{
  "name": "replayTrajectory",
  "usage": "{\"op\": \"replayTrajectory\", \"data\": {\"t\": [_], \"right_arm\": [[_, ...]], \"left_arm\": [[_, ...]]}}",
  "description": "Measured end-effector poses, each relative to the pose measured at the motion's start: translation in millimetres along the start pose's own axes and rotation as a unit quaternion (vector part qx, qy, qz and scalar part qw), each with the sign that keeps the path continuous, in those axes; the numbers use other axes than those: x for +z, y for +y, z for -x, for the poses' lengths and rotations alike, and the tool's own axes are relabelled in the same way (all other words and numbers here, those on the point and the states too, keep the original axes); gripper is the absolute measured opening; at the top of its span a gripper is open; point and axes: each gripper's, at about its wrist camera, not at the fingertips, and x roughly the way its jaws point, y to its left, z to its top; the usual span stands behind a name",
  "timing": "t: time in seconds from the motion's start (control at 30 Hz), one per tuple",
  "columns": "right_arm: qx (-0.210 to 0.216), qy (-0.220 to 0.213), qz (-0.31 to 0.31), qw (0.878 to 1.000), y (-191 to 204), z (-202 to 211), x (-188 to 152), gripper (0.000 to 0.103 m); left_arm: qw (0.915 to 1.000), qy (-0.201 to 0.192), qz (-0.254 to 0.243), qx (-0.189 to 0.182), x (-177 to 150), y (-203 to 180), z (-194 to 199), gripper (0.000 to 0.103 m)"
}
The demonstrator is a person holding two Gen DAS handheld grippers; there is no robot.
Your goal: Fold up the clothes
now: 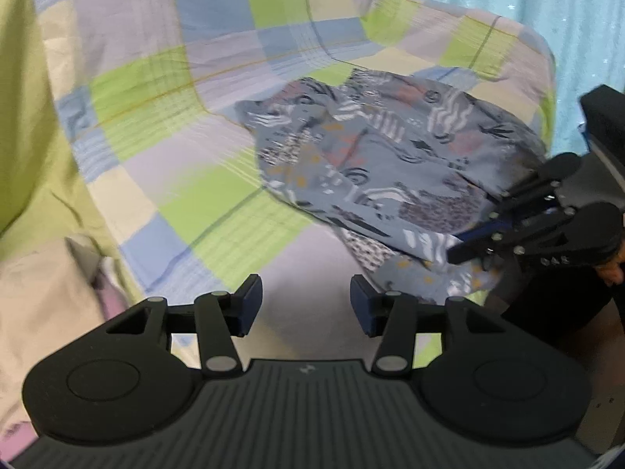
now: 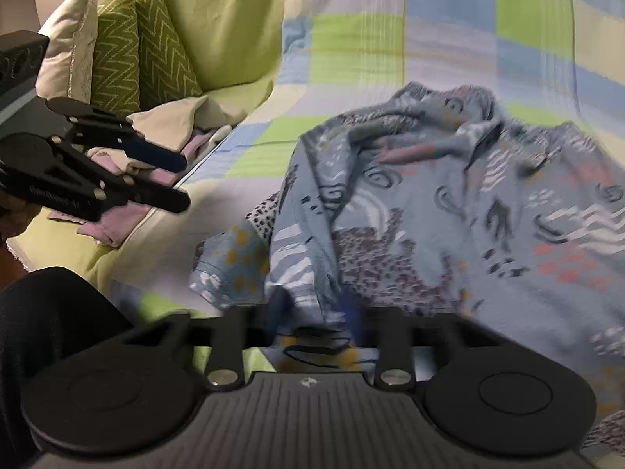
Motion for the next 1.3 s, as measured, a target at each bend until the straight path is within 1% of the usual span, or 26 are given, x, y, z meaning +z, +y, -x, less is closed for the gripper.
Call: {"op": "replayTrajectory", "data": {"t": [0.07, 0.1, 0.17, 0.2, 0.27, 0.33, 0.37, 0.4, 0.43, 0.5, 0.53, 0.57, 0.63, 0.73, 0.8, 0.83, 0.87, 0.9, 0.93, 1.0, 1.07, 1.1, 1.17, 1.23, 1.27, 1.3], "right_arm": [[-0.007, 0.002, -0.002, 1.0, 2.8, -2.2, 2.5, 0.004], [-0.004, -0.002, -0.004, 1.0, 6.9, -0.7, 4.1, 0.004], [0.022, -0.012, -0.01, 1.0, 15.4, 5.1, 9.1, 0.004], [0.04, -0.018, -0.014, 0.999, 23.1, 3.5, 13.2, 0.004], [0.091, -0.031, -0.026, 0.995, 42.9, -4.3, 25.6, 0.004], [0.138, -0.039, -0.014, 0.99, 67.8, -18.7, 37.2, 0.005], [0.158, -0.044, -0.004, 0.986, 78.2, -24.6, 41.6, 0.009], [0.177, -0.047, 0.006, 0.983, 86.1, -30.4, 45.9, 0.023], [0.183, -0.045, 0.015, 0.982, 91.0, -33.4, 48.8, 0.029], [0.183, -0.053, 0.028, 0.981, 90.8, -26.3, 49.5, 0.03], [0.172, -0.059, 0.034, 0.983, 86.0, -18.8, 46.7, 0.033], [0.159, -0.066, 0.041, 0.984, 81.0, -11.2, 43.8, 0.033], [0.112, -0.074, 0.05, 0.99, 64.7, 7.1, 32.7, 0.036], [0.02, -0.073, 0.037, 0.996, 20.4, 35.8, 13.9, 0.044], [-0.051, -0.065, 0.02, 0.996, -15.9, 54.3, 3.3, 0.047], [-0.084, -0.06, 0.009, 0.995, -34.3, 64.1, -0.5, 0.048], [-0.112, -0.056, -0.008, 0.992, -54.0, 74.3, -4.1, 0.048], [-0.139, -0.052, -0.029, 0.989, -73.6, 84.4, -8.1, 0.048], [-0.168, -0.048, -0.046, 0.984, -93.0, 94.2, -12.7, 0.05], [-0.207, -0.038, -0.065, 0.975, -125.5, 108.7, -24.5, 0.053], [-0.237, -0.021, -0.09, 0.967, -160.2, 118.4, -36.7, 0.055], [-0.244, -0.019, -0.104, 0.964, -173.3, 121.2, -40.9, 0.055], [-0.256, -0.014, -0.132, 0.958, -199.4, 126.9, -49.0, 0.055], [-0.256, -0.024, -0.156, 0.954, -218.6, 133.5, -49.4, 0.055], [-0.254, -0.032, -0.163, 0.953, -225.3, 136.7, -48.4, 0.055], [-0.252, -0.04, -0.168, 0.952, -231.6, 139.8, -47.2, 0.055]], "left_arm": [[1.0, -0.003, 0.0, 0.006, 4.7, 5.6, 9.3, 0.045], [1.0, -0.005, 0.002, 0.006, 6.6, 8.6, 14.2, 0.047], [0.9998, -0.01, 0.007, 0.017, 9.4, 17.4, 25.9, 0.05], [0.9995, -0.014, 0.009, 0.025, 9.8, 22.0, 31.9, 0.053], [0.9986, -0.02, 0.019, 0.044, 9.3, 32.7, 44.6, 0.056], [0.9973, -0.022, 0.04, 0.057, 5.9, 42.7, 53.7, 0.059], [0.997, -0.021, 0.047, 0.057, 3.3, 45.5, 55.3, 0.059], [0.9966, -0.019, 0.055, 0.058, 0.7, 48.1, 56.7, 0.059], [0.9968, -0.017, 0.056, 0.054, -2.7, 48.1, 55.6, 0.059], [0.9973, -0.008, 0.06, 0.041, -9.3, 43.6, 46.5, 0.059], [0.9975, -0.003, 0.063, 0.031, -12.6, 40.9, 40.1, 0.059], [0.9975, 0.002, 0.067, 0.022, -15.9, 38.2, 33.7, 0.059], [0.9976, 0.013, 0.068, 0.008, -21.3, 29.5, 16.9, 0.059], [0.996, 0.032, 0.083, -0.011, -27.6, 19.1, -5.7, 0.059], [0.9941, 0.036, 0.098, -0.03, -30.9, 13.9, -16.9, 0.058], [0.9951, 0.042, 0.087, -0.023, -31.9, 9.7, -21.7, 0.056], [0.9959, 0.048, 0.074, -0.015, -32.8, 5.3, -26.6, 0.05], [0.9966, 0.058, 0.058, -0.004, -34.2, 1.4, -31.0, 0.029], [0.9967, 0.058, 0.057, -0.006, -35.4, 1.4, -30.5, 0.018], [0.9966, 0.057, 0.058, -0.014, -37.8, 2.0, -28.8, 0.005], [0.9966, 0.072, 0.037, 0.012, -36.5, 4.4, -23.3, 0.005], [0.9959, 0.083, 0.023, 0.029, -35.4, 6.0, -20.9, 0.005], [0.994, 0.096, 0.011, 0.052, -28.5, 15.3, -14.5, 0.008], [0.9933, 0.095, 0.008, 0.065, -15.5, 26.1, -8.5, 0.017], [0.9929, 0.091, 0.004, 0.076, -4.6, 31.3, -6.4, 0.02], [0.9927, 0.083, 0.002, 0.088, 6.3, 36.1, -6.1, 0.025]]}}
